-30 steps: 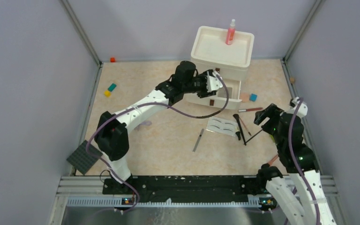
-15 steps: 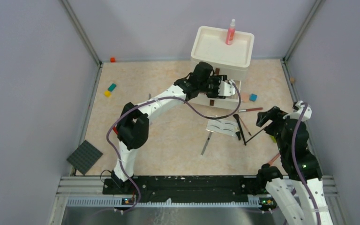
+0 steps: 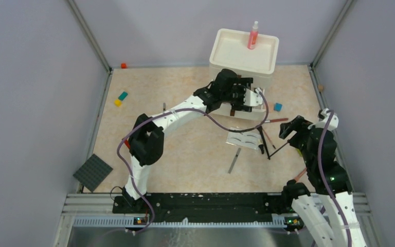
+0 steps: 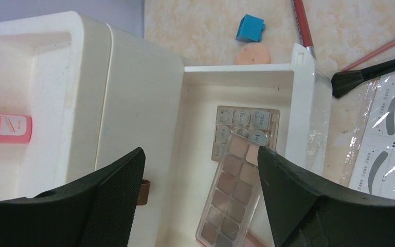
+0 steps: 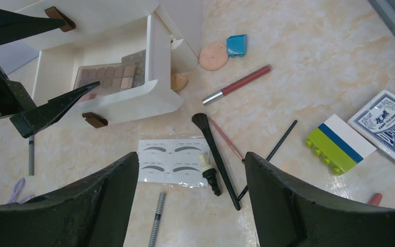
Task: Organize the makeup
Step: Place the makeup in the drawer.
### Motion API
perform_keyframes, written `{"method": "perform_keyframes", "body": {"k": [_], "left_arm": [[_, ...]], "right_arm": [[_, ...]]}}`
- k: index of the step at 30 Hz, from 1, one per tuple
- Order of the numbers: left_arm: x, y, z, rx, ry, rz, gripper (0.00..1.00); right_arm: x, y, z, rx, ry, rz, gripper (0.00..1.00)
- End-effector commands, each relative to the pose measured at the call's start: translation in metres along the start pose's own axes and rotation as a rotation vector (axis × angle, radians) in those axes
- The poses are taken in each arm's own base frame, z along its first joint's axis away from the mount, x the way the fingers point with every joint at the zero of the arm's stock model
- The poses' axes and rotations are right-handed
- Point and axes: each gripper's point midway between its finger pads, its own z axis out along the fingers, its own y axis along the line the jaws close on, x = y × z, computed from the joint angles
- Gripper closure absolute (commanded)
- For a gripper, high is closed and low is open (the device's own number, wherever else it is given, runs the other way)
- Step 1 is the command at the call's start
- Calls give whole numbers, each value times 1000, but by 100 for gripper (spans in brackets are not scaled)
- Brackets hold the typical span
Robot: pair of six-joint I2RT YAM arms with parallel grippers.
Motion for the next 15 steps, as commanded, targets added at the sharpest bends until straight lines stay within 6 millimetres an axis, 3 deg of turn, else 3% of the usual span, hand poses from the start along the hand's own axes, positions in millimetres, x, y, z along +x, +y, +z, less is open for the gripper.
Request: {"method": "perform_keyframes", "body": {"k": [1,4,8,12,15], "left_arm": [[-34,35,-24,-108,-50,22,13],[-35,42,-32,-151,-41,4,11],[-61,60,-60,-234,-107,-116,11],[-85,86,-98,-397,-191,-413,7],[-76,99,-127,-548,-166,-646,1]], "right_arm": [[-5,5,1,-20,-15,9,26],[-5,5,2,-17,-16,11,26],[0,-1,9,29,2,27,26],[14,-3,21,65,77,15,26],[19,1,25,49,100,21,25]]}}
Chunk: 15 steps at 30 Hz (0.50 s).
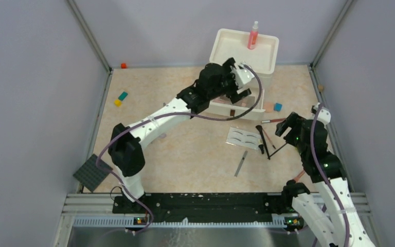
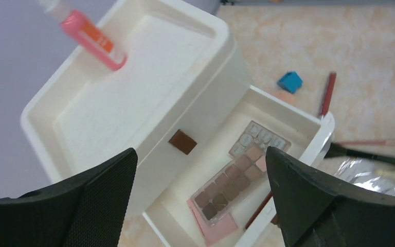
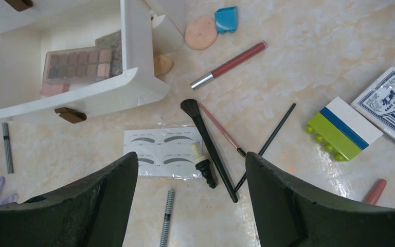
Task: Organize the makeup
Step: Place the makeup in the drawer.
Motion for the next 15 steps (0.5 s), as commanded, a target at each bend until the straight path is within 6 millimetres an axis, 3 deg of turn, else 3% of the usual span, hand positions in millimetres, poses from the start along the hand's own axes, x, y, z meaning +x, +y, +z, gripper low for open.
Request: {"method": "perform_keyframes", "body": {"k": [1,5,8,12,15], "left_arm": [[-60,57,-60,-310,-133,-392,1],[-49,40,-83,-315,-146,-598,1],[-36,12,-93,-256,-145,-722,1],[6,-17,-107,-246,-24,-790,1],[38,-26,-127,-300,86,-782,1]], "right_arm": [[2,7,7,-20,11,24,24],[5,9,13,-24,20,28,23],[13,8,21,-9,56,28,23],[25,10,31,-3,114,24,22],[28,16,35,-28,132,23,23]]}}
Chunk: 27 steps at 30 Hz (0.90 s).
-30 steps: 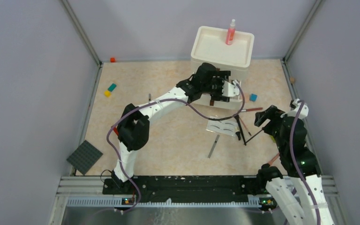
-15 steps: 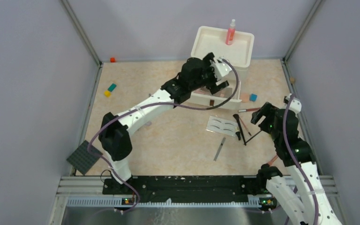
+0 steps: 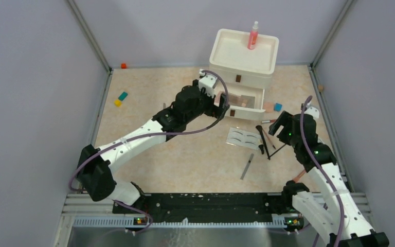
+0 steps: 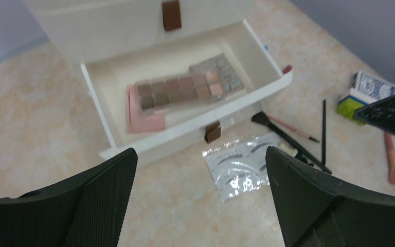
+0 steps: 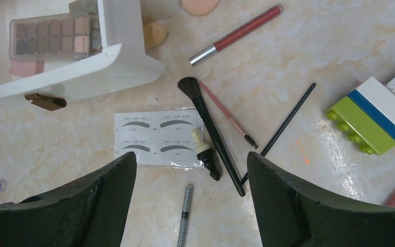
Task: Organize the makeup
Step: Place the makeup in the drawer, then move the storage box to the center of the board.
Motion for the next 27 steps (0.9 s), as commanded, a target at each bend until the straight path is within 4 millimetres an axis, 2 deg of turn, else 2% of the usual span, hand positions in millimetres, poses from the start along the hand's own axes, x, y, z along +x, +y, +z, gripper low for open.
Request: {"method": "perform_keyframes", "body": {"k": [1,4,6,10,14,17,21,23,27], "left_arm": [[28,18,-32,-105,79,-67,1],[35,21,-47,-115,83,-81,1],[41,30,-53,-151,90,-110,1],[53,57,-59,-184,119,-223,1],[45,88,-67,-206,66,-268,1],[31,99,-67,-185,26,-262,1],[-4,113,-51,-168,-56,-196,1],[-28,116,-40,-169,-88,-163,1],[-46,119,-32,-175,-107,-145,1]], "right_arm": [[-3,14,6,-57,-3,30,23],[-6,26,10,-113,-13,55,26],[-3,35,15,-150,3,70,28],[10,51,26,-230,50,78,31],[20,71,27,-324,66,57,31],[21,87,25,-374,36,40,32],[23,104,24,-419,21,46,32],[24,106,25,-419,34,43,32],[22,101,20,-405,22,30,32]]}}
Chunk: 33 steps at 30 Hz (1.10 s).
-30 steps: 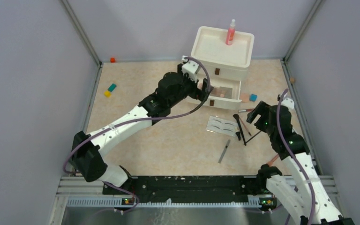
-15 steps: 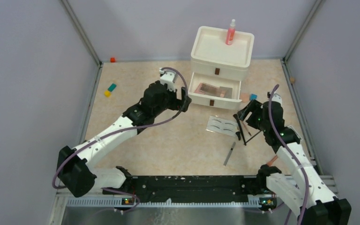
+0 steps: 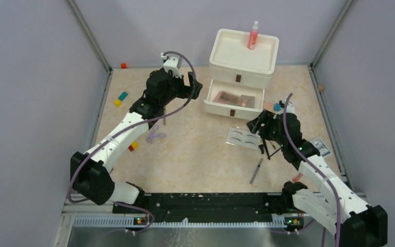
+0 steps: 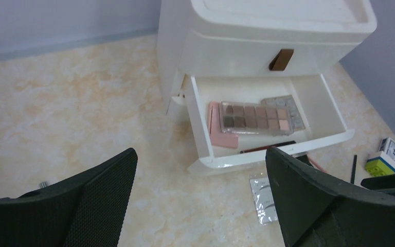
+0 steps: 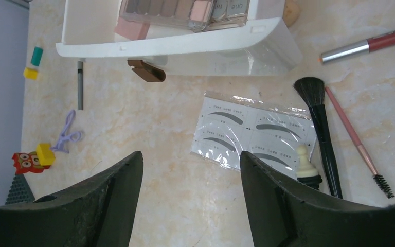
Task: Organize the makeup
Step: Move the storage box to the center of the board.
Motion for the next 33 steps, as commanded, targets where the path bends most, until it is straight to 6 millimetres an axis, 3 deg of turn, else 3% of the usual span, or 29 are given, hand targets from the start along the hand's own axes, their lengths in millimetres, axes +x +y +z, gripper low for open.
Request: {"method": "perform_keyframes", "body": {"k": [1,10,18,29,33], "left_arm": [[-50,-15,0,48,-132,44,1],[-31,1,-9,-23,-103,33,1],[16,11,12,-40,73,25,1],[29,40,27,-207,116,-28,1],[29,37,29,-207,109,-80,1]], "right_arm": [[-20,12,-8,-34,-84,-4,32],[-11,-3,-8,12,-81,-9,32],[6,-16,1,67,-6,-7,32],[-1,-24,1,170,45,-65,32],[-2,-25,0,208,81,-76,32]]}}
